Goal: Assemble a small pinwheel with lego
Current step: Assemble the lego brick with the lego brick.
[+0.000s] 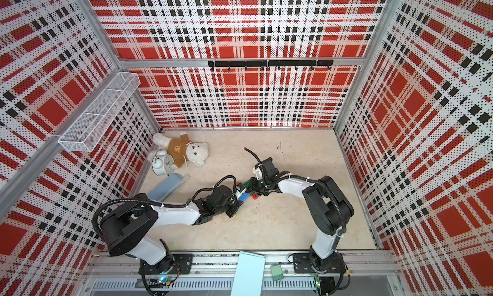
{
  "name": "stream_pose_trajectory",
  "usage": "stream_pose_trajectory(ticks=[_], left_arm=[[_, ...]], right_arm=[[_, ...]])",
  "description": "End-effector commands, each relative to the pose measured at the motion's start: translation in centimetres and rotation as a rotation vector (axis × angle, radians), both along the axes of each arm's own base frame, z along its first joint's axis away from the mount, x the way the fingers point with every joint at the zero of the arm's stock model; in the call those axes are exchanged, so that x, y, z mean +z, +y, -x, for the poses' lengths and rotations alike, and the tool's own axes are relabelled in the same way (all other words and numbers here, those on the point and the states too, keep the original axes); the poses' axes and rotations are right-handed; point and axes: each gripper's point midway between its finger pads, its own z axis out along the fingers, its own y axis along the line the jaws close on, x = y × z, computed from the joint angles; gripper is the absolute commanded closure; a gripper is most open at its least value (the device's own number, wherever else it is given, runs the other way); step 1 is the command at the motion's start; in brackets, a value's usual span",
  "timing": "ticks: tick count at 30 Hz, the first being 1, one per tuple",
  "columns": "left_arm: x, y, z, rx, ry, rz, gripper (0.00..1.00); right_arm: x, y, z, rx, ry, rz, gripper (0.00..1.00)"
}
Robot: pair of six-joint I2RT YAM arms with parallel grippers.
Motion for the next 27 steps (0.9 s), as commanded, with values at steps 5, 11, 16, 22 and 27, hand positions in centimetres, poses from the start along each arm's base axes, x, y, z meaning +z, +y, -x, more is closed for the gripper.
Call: stream_pose_trajectory(ticks=[5, 11, 16, 22, 27], left_arm=[[3.7, -1.6, -1.4, 0.007, -0.029, 0.112, 0.71], [4.6, -1.4, -1.9, 0.035, -0.035, 0.126, 0.69], [4.5, -1.9, -1.8, 0.03, -0.041, 0.1, 0.7], [4.8, -2.4, -2.2, 0.047, -0.053, 0.095, 0.66], [5.0, -2.6, -2.5, 0.059, -0.056, 0.087, 0.63]], right_arm=[[-2.7, -1.3, 1.6, 0.006, 0.059, 0.152, 0.9], [-3.8, -1.9, 2.5, 0.019, 0.073, 0.211, 0.91], [-3.9, -2.7, 2.6, 0.014, 0.054, 0.255, 0.91], [-5.1, -3.6, 3.4, 0.015, 0.065, 0.303, 0.92], [-6.2, -4.4, 4.3, 0.007, 0.085, 0.316, 0.92]])
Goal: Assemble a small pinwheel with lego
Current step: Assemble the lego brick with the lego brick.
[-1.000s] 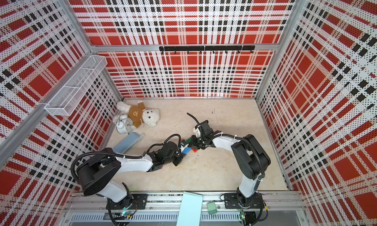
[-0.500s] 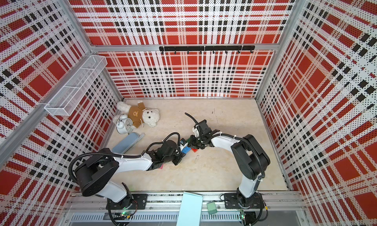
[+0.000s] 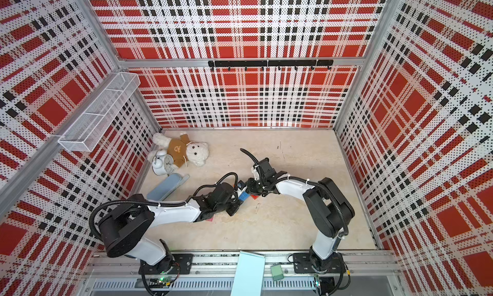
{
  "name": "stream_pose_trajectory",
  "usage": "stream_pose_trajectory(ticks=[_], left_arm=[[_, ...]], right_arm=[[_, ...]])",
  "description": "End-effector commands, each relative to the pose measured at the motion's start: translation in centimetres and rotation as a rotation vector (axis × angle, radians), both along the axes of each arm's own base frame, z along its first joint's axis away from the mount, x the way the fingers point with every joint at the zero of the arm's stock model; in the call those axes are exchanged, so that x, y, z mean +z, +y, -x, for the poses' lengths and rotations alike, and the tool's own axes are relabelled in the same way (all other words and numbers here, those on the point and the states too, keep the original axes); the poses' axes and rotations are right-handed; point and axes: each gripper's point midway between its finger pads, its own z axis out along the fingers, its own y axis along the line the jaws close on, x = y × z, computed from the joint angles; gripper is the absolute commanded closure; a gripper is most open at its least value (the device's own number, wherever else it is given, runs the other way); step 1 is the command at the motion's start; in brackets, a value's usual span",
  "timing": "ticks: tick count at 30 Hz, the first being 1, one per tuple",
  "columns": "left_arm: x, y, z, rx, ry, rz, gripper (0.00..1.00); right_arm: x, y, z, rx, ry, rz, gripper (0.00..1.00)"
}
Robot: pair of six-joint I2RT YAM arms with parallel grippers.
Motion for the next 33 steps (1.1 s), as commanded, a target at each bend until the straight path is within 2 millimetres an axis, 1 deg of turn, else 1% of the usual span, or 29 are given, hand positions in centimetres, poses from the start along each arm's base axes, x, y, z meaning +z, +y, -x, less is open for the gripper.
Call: stream_pose_trajectory(ticks=[1, 5, 9, 12, 14, 18, 21, 24, 27, 30, 33], left_arm=[[4.0, -2.6, -2.4, 0.026, -0.099, 0.112, 0.62], [3.6, -2.5, -2.4, 0.035, -0.097, 0.092, 0.56], [3.0, -2.2, -2.4, 0.046, -0.086, 0.082, 0.54], [2.7, -2.0, -2.4, 0.058, -0.077, 0.081, 0.53], [3.1, -1.9, -2.4, 0.06, -0.08, 0.094, 0.52], [4.5, -1.7, -2.5, 0.068, -0.074, 0.132, 0.49], [5.3, -0.9, -2.5, 0.083, -0.063, 0.148, 0.48], [6.2, 0.0, -2.0, 0.097, -0.048, 0.176, 0.47], [7.4, 1.3, -1.6, 0.131, -0.046, 0.214, 0.44], [8.8, 3.1, -1.6, 0.195, -0.028, 0.257, 0.44], [10.3, 5.0, -1.8, 0.269, -0.031, 0.278, 0.44]], right_arm=[[-6.2, -4.2, 4.3, -0.024, 0.167, 0.216, 0.92], [-6.8, -4.7, 5.0, -0.026, 0.178, 0.226, 0.92], [-7.4, -5.0, 5.6, -0.024, 0.196, 0.238, 0.92], [-7.2, -5.1, 5.5, -0.024, 0.189, 0.249, 0.92], [-7.1, -5.0, 5.3, -0.024, 0.187, 0.253, 0.92], [-6.5, -4.3, 4.7, -0.019, 0.178, 0.235, 0.92], [-6.0, -4.1, 4.1, -0.017, 0.164, 0.244, 0.92], [-5.8, -4.1, 3.8, -0.019, 0.164, 0.256, 0.92], [-5.0, -3.6, 3.5, -0.016, 0.154, 0.235, 0.91], [-4.1, -3.6, 3.0, -0.012, 0.132, 0.262, 0.91], [-3.8, -3.5, 2.8, -0.004, 0.124, 0.29, 0.9]])
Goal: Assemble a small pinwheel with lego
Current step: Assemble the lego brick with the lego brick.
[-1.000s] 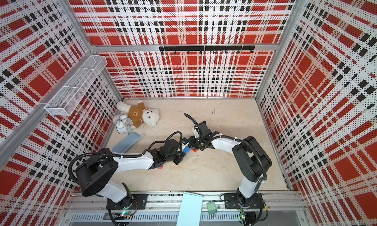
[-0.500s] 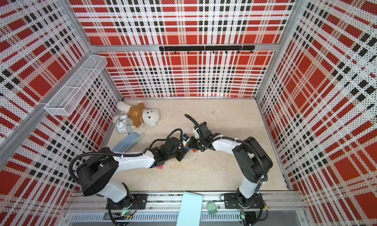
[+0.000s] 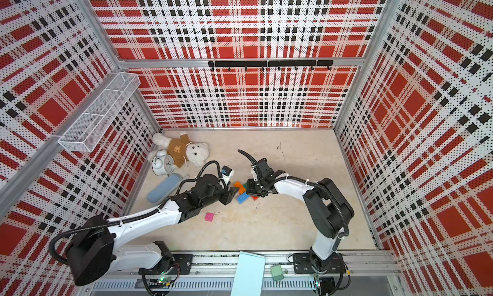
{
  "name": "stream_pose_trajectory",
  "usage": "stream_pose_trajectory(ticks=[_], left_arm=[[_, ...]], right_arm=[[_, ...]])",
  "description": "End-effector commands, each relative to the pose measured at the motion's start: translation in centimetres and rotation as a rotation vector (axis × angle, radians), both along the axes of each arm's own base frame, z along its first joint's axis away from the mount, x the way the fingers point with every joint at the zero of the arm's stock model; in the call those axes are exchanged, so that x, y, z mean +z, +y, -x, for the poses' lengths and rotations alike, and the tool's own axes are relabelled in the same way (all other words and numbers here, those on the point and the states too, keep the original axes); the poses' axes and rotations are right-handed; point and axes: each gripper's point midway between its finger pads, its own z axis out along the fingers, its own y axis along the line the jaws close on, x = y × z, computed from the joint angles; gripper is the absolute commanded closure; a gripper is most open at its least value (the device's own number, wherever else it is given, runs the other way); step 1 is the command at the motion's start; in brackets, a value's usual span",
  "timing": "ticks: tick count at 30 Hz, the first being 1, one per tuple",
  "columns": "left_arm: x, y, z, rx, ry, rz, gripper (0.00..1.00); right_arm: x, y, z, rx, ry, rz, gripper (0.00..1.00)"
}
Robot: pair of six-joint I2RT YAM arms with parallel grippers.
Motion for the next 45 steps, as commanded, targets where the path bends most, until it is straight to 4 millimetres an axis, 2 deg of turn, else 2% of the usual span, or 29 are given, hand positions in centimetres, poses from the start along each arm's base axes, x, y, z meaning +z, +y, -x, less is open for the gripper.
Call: stream_pose_trajectory(ticks=[1, 5, 10, 16, 29, 35, 39, 45], left_arm=[[0.1, 2.7, 0.4, 0.095, 0.072, 0.014, 0.44], [0.7, 4.7, 0.2, 0.158, 0.091, 0.032, 0.45], [0.7, 5.3, 0.6, 0.167, 0.097, 0.051, 0.45], [0.9, 5.6, 0.8, 0.172, 0.089, 0.06, 0.45], [2.4, 6.1, 1.0, 0.196, 0.07, 0.11, 0.45], [2.7, 5.8, 1.0, 0.193, 0.075, 0.126, 0.46], [3.2, 5.6, 1.0, 0.19, 0.075, 0.147, 0.45], [4.1, 5.7, 1.7, 0.185, 0.092, 0.169, 0.43]], right_arm=[[-3.9, -3.3, 2.5, -0.001, 0.116, 0.218, 0.9], [-3.4, -2.9, 2.0, 0.007, 0.106, 0.245, 0.9], [-1.9, -1.7, 0.8, 0.029, 0.069, 0.286, 0.89], [-1.7, -1.5, 0.3, 0.046, 0.066, 0.374, 0.89], [-4.2, -2.1, 1.7, 0.075, 0.118, 0.524, 0.9], [-6.1, -2.9, 3.3, 0.06, 0.169, 0.521, 0.91], [-4.5, -2.0, 2.5, 0.057, 0.131, 0.477, 0.9], [0.1, 1.5, 0.2, 0.083, 0.043, 0.343, 0.87]])
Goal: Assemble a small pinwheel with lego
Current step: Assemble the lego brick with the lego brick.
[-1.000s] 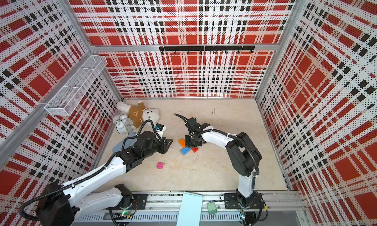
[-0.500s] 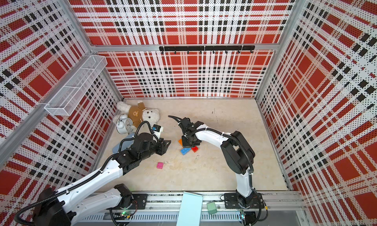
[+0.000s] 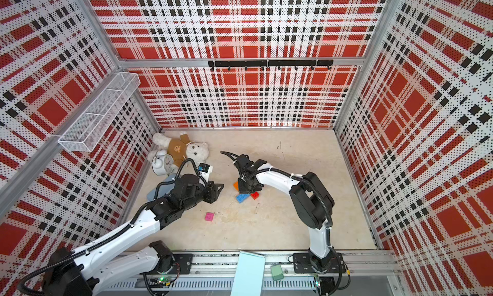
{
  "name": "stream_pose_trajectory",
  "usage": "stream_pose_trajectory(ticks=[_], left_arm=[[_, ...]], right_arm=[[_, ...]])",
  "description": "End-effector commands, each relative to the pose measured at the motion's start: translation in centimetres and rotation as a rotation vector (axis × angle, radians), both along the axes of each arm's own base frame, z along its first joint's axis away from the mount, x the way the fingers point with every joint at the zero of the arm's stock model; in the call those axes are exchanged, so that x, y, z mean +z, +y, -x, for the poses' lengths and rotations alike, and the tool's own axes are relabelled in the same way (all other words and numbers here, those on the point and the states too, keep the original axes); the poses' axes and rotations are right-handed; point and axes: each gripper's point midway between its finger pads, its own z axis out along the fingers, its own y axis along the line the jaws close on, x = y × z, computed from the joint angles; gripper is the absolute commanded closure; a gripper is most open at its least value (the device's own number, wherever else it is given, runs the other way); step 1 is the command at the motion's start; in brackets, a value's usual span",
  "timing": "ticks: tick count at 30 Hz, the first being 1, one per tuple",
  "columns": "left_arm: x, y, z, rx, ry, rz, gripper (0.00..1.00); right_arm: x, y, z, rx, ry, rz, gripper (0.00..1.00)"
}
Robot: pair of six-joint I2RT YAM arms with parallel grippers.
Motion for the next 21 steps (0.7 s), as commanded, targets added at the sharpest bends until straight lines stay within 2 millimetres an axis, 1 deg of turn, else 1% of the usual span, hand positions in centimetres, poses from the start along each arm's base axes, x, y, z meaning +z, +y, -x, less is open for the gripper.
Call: stream_pose_trajectory(ticks=[1, 4, 5, 7, 8, 9, 10, 13, 15, 16, 17, 19, 21], left_arm=[[1.9, 0.3, 0.4, 0.013, -0.005, 0.047, 0.43], [2.7, 1.1, 1.2, 0.042, -0.002, 0.078, 0.45], [2.9, 1.9, 1.4, 0.085, 0.013, 0.088, 0.43], [3.0, 3.2, 2.1, 0.146, 0.064, 0.119, 0.34], [2.9, 3.7, 2.6, 0.163, 0.099, 0.135, 0.29], [2.8, 4.4, 3.0, 0.185, 0.126, 0.14, 0.17], [2.6, 5.1, 3.4, 0.206, 0.142, 0.145, 0.0], [2.5, 7.3, 4.9, 0.293, 0.154, 0.196, 0.01], [2.6, 9.2, 6.0, 0.404, 0.174, 0.269, 0.01], [2.2, 10.3, 6.6, 0.472, 0.199, 0.303, 0.01], [1.7, 10.9, 7.1, 0.512, 0.224, 0.334, 0.0], [0.7, 10.8, 7.9, 0.524, 0.282, 0.363, 0.01], [-1.4, 10.5, 8.5, 0.51, 0.356, 0.314, 0.01]], right_arm=[[0.4, 0.6, 0.3, 0.028, 0.027, 0.001, 0.86], [3.1, 1.9, -0.9, 0.046, -0.027, -0.057, 0.81], [4.0, 2.3, -1.2, 0.053, -0.041, -0.08, 0.79], [5.5, 2.8, -1.5, 0.066, -0.067, -0.109, 0.75], [6.2, 2.9, -1.6, 0.076, -0.082, -0.119, 0.72], [6.6, 3.0, -1.6, 0.092, -0.096, -0.129, 0.69], [6.7, 3.1, -1.6, 0.106, -0.108, -0.134, 0.66], [6.2, 3.9, -0.3, 0.19, -0.108, -0.132, 0.57], [5.7, 5.1, 1.1, 0.276, -0.118, -0.116, 0.47], [5.4, 5.7, 1.7, 0.313, -0.129, -0.104, 0.42], [5.3, 6.5, 2.4, 0.352, -0.138, -0.103, 0.38], [4.9, 7.7, 3.3, 0.392, -0.143, -0.104, 0.32], [4.6, 8.7, 3.9, 0.414, -0.146, -0.105, 0.3]])
